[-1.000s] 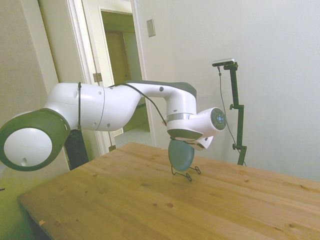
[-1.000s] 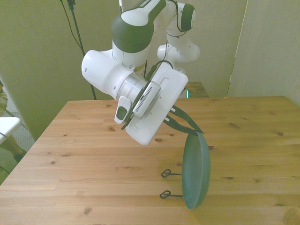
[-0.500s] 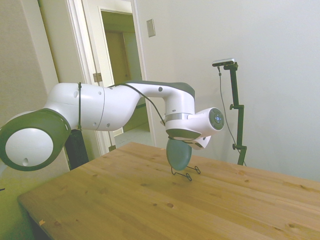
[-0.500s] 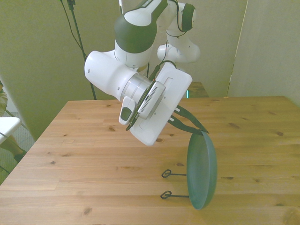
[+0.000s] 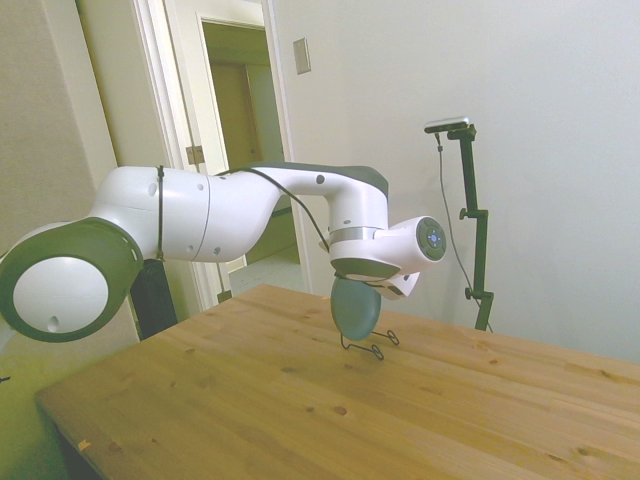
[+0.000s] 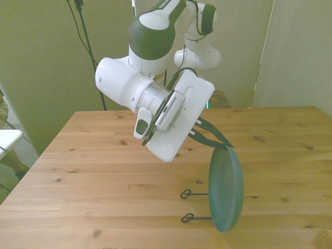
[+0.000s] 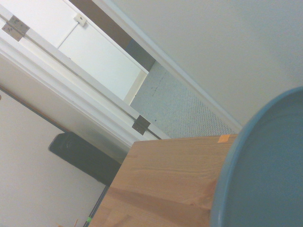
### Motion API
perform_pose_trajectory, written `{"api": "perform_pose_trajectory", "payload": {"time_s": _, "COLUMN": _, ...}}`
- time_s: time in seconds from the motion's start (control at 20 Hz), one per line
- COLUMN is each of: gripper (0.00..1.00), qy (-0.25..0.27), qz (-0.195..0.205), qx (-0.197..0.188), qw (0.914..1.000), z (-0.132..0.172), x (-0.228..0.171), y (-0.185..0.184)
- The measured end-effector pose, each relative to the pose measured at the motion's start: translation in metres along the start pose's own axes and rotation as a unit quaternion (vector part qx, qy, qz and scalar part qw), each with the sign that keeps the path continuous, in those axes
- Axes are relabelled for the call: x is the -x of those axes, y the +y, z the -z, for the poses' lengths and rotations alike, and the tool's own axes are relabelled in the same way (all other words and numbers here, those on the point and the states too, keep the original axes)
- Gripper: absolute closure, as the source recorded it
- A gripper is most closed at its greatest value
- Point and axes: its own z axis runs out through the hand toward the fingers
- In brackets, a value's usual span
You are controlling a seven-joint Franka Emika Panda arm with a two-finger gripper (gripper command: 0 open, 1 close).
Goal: Load the plate
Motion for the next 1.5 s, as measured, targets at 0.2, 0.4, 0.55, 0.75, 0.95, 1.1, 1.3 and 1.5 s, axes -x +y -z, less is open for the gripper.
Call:
{"api": "perform_pose_trajectory", "payload": {"time_s": 0.2, "gripper": 1.0, "qy": 0.001, "qz": -0.001, "qx": 0.0, "qw": 1.0, "z": 0.0016, "x": -0.0011, "y": 0.002}}
{"api": "perform_pose_trajectory", "payload": {"time_s": 0.4, "gripper": 1.0, "qy": 0.002, "qz": -0.003, "qx": 0.0, "qw": 1.0, "z": 0.0026, "x": -0.0021, "y": 0.0039}}
{"api": "perform_pose_trajectory", "payload": {"time_s": 0.55, "gripper": 1.0, "qy": 0.002, "qz": -0.003, "qx": 0.0, "qw": 1.0, "z": 0.0029, "x": -0.0024, "y": 0.0046}}
{"api": "perform_pose_trajectory", "payload": {"time_s": 0.75, "gripper": 1.0, "qy": 0.001, "qz": -0.003, "qx": 0.001, "qw": 1.0, "z": 0.0036, "x": -0.0024, "y": 0.0052}}
{"api": "perform_pose_trajectory", "payload": {"time_s": 0.95, "gripper": 0.0, "qy": -0.006, "qz": -0.003, "qx": 0.007, "qw": 1.0, "z": 0.0043, "x": -0.0011, "y": 0.0067}}
{"api": "perform_pose_trajectory", "payload": {"time_s": 1.1, "gripper": 0.0, "qy": -0.01, "qz": -0.002, "qx": 0.012, "qw": 0.9999, "z": 0.0037, "x": -0.0002, "y": 0.0073}}
{"api": "perform_pose_trajectory", "payload": {"time_s": 1.3, "gripper": 0.0, "qy": -0.013, "qz": -0.001, "qx": 0.019, "qw": 0.9997, "z": 0.0027, "x": 0.0005, "y": 0.0096}}
{"api": "perform_pose_trajectory", "payload": {"time_s": 1.5, "gripper": 0.0, "qy": -0.013, "qz": 0.0, "qx": 0.019, "qw": 0.9997, "z": 0.0035, "x": 0.0013, "y": 0.008}}
